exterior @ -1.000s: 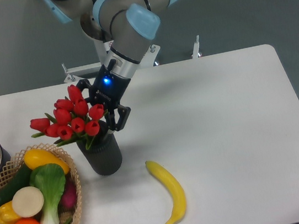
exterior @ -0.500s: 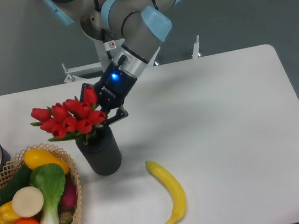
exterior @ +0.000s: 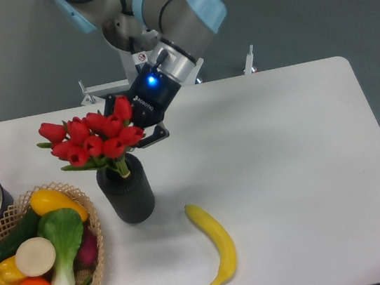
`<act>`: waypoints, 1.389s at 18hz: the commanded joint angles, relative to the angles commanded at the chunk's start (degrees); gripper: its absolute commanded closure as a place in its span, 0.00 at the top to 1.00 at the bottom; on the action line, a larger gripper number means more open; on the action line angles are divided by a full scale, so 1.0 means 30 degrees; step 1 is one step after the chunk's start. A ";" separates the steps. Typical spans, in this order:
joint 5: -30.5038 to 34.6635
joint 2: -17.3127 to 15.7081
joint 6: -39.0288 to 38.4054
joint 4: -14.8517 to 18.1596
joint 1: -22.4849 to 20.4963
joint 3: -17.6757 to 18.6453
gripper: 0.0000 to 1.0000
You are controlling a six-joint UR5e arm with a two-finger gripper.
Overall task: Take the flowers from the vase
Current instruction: 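Lift the gripped tulips straight up out of the black vase, then carry the tulips away from the vase and hold them above the table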
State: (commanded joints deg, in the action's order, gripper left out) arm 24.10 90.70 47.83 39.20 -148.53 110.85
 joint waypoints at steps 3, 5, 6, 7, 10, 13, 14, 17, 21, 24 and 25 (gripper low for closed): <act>-0.0473 -0.0116 -0.1175 0.0058 -0.0206 -0.0795 0.00; -0.0503 -0.0409 -0.1236 0.0088 -0.0206 -0.0680 0.00; -0.0503 -0.0555 -0.1236 0.0088 -0.0235 -0.0621 0.00; -0.0503 -0.0614 -0.1236 0.0088 -0.0206 -0.0591 0.00; -0.0679 -0.1053 -0.1265 0.0088 -0.0351 -0.0474 0.00; -0.1146 -0.1609 -0.1411 0.0175 -0.0761 -0.0532 0.00; -0.1264 -0.1843 -0.1441 0.0263 -0.0994 -0.0503 0.00; -0.1207 -0.2021 -0.1441 0.0469 -0.1551 -0.0678 0.00; -0.1002 -0.1759 0.1187 0.0352 -0.3863 -0.1089 0.00; 0.1479 -0.1117 0.4113 0.0352 -0.4890 -0.1059 0.00; 0.2214 -0.0823 0.5024 0.0352 -0.5096 -0.1147 0.00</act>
State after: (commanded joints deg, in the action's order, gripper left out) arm 30.74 88.23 62.90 40.25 -163.82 107.40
